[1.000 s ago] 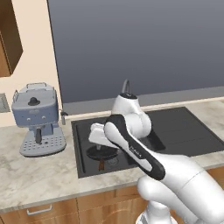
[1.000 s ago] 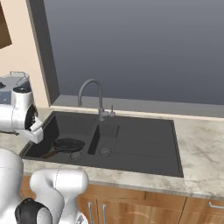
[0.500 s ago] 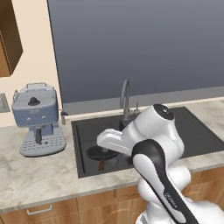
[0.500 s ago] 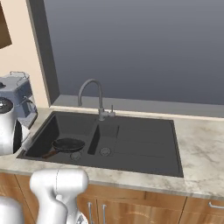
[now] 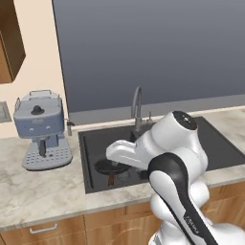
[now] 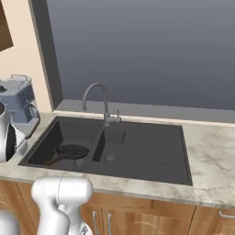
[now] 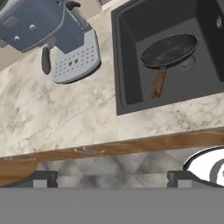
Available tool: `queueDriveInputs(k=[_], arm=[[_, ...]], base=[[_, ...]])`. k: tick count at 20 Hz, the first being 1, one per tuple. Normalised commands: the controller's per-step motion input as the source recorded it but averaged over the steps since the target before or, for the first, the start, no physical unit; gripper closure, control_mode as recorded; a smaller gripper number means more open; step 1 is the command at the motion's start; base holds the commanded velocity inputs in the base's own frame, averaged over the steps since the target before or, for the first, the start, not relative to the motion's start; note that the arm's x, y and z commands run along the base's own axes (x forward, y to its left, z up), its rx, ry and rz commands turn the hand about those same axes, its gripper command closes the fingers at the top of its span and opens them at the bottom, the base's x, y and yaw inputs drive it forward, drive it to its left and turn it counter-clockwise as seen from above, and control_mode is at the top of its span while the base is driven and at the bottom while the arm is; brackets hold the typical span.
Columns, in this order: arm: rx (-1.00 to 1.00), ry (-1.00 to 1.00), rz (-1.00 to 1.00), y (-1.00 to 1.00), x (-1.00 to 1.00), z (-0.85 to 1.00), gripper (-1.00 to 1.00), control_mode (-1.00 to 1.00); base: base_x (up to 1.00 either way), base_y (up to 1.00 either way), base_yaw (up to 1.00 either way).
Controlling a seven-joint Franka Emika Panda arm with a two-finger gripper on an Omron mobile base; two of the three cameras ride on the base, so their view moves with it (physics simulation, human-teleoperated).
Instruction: Move the pot and pan from the stove into the sink.
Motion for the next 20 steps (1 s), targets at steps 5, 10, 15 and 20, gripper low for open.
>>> queueDriveInputs(k=[5,10,15,20], arm=[[0.00,0.00,0.00,0.00,0.00,0.00,-1.00,1.00],[0.00,0.00,0.00,0.00,0.00,0.00,-1.00,1.00],[0.00,0.00,0.00,0.00,0.00,0.00,-1.00,1.00],[0.00,0.00,0.00,0.00,0.00,0.00,-1.00,1.00]], base=[[-0.72,0.00,0.12],[-0.16,0.13,0.01],[-0.25,0.87,0.00],[-0.37,0.99,-0.01]])
